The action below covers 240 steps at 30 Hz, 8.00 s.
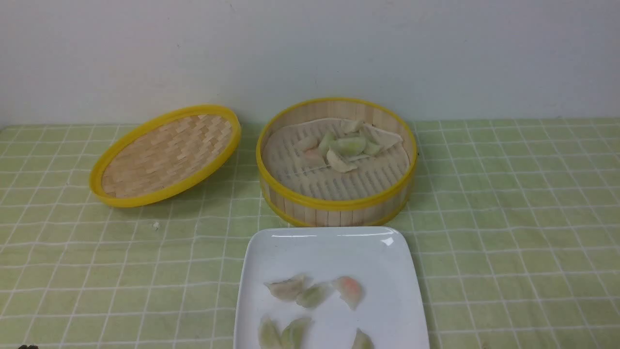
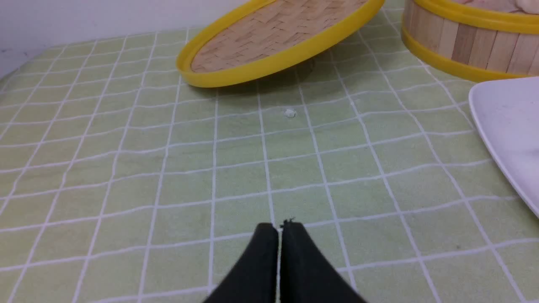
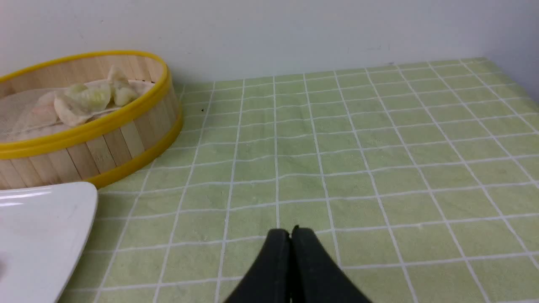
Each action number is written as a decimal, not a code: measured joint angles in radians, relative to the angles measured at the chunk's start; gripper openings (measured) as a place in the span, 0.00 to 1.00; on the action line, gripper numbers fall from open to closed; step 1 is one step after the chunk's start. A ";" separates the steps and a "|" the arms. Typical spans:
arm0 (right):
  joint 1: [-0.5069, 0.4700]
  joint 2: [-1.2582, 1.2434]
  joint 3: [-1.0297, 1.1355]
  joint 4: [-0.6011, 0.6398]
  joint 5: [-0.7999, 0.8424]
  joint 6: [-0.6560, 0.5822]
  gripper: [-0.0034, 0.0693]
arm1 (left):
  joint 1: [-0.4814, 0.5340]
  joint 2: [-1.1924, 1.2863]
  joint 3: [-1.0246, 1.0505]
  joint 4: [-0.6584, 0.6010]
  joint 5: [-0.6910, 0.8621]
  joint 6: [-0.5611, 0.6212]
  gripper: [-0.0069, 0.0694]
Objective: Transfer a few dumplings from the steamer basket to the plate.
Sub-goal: Use the left arm to grab a dumpling from the steamer, then use the left arm to put the dumpling into the plate, then use the right arm to grab a dumpling from inside the steamer, then use the right arm to put the dumpling into the plate
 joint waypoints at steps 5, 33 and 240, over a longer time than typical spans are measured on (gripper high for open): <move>0.000 0.000 0.000 0.000 0.000 0.000 0.03 | 0.000 0.000 0.000 0.000 0.000 0.000 0.08; 0.000 0.000 0.000 -0.126 -0.002 -0.024 0.03 | 0.000 0.005 -0.076 -0.582 -0.681 -0.174 0.08; 0.537 1.664 -1.486 0.191 0.831 -0.262 0.32 | -0.359 0.698 -1.273 0.185 0.891 -0.195 0.08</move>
